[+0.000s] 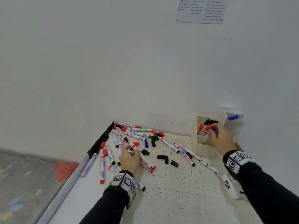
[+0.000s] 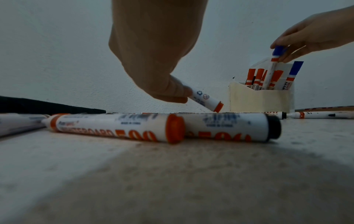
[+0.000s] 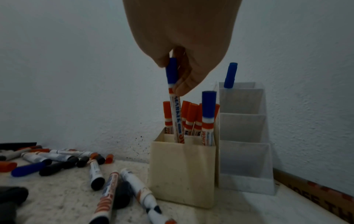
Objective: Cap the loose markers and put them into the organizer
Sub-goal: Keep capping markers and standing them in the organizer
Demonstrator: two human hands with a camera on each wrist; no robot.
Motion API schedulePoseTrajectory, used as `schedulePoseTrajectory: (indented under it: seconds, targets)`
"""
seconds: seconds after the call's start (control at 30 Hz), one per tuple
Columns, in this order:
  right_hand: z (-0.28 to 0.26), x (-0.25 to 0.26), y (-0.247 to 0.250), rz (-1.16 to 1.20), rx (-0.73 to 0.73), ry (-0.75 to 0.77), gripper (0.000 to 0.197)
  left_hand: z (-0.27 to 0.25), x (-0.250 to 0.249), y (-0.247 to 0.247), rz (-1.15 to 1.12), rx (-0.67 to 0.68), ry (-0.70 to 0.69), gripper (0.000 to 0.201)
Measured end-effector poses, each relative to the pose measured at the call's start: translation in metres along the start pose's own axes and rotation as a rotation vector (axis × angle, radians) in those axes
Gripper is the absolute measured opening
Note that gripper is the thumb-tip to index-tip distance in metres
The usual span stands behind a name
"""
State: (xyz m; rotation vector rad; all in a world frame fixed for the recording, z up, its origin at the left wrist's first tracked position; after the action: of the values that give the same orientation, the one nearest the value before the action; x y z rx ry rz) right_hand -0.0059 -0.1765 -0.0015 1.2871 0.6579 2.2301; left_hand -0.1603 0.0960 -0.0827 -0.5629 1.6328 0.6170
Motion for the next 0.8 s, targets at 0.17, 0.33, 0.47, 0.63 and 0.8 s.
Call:
schedulePoseTrajectory:
  seconds: [0.17, 0.33, 0.47, 0.63, 0.8]
  targets:
    - [-0.007, -0.012, -0.010, -0.151, 0.061, -0.029, 0.006, -0.003, -0.002, 0.000, -0.002, 0.000, -0.011, 0.035]
    - [-0.016, 0.000, -0.022, -0.246, -0.061, 0.078, 0.008, -0.003, -0.002, 0.000, 0.020, -0.028, -0.014, 0.032]
    - [-0.032, 0.026, -0.047, -0.220, 0.017, 0.250, 0.004, -0.002, -0.003, 0.001, 0.027, -0.080, -0.028, 0.034]
    - [-0.045, 0.053, -0.093, -0.203, 0.621, 0.039, 0.012, 0.001, 0.000, 0.002, 0.059, -0.129, -0.074, 0.035]
    - [-0.050, 0.051, -0.117, -0.406, 0.889, -0.060, 0.028, 0.006, 0.004, 0.001, 0.102, -0.132, -0.069, 0.033]
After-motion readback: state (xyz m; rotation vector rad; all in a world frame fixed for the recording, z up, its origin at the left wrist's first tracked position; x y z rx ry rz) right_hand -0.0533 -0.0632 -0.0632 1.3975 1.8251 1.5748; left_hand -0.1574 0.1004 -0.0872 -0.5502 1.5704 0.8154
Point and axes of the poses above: each hand's wrist, its own z-axis towards the middle knuckle, its own y-axis out of the back of the hand, x = y × z, the point moved 1 cm from there along z, towards the middle knuckle, and after that the axes turned 3 degrees about x, right-handed, at the moved point
